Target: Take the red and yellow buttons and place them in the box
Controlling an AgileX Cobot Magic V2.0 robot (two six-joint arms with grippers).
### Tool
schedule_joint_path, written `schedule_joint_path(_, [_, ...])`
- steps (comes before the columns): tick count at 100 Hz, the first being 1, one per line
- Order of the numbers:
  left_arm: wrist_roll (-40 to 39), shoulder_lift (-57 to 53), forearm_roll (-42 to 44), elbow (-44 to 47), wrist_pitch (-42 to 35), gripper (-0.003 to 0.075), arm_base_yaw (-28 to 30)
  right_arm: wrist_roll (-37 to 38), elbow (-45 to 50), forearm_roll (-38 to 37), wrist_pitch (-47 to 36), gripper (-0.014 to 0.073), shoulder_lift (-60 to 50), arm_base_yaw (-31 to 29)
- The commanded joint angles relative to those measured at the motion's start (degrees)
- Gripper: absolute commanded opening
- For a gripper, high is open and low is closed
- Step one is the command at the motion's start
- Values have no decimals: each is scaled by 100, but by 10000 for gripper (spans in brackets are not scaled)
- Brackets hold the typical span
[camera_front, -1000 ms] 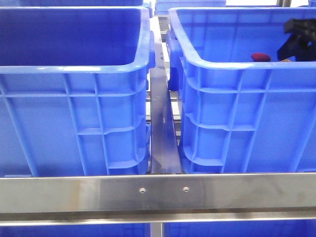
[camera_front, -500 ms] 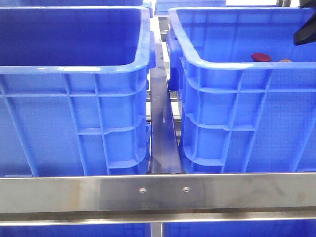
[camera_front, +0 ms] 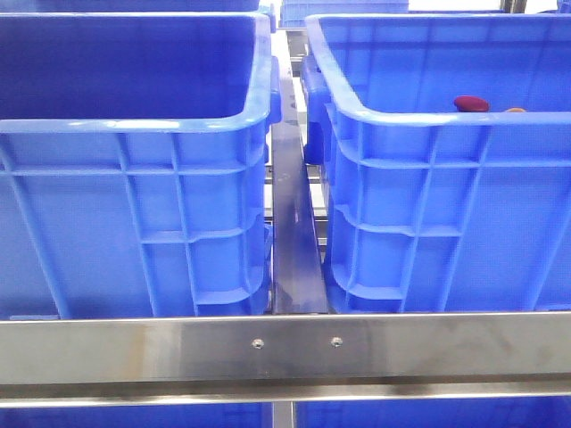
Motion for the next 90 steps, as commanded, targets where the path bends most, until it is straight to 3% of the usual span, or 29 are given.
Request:
schedule_joint_path(1, [60, -362, 32, -148, -110, -20, -21, -47, 55, 144, -151, -62, -484, -36])
schedule_joint_path(39, [60, -1395, 1653, 528, -421, -20, -21, -90, 956, 144, -340, -62, -1792, -36])
schedule_joint_path(90, [80, -3435, 2212, 3232, -2150, -20, -21, -160, 1721, 144, -127, -62, -3544, -36])
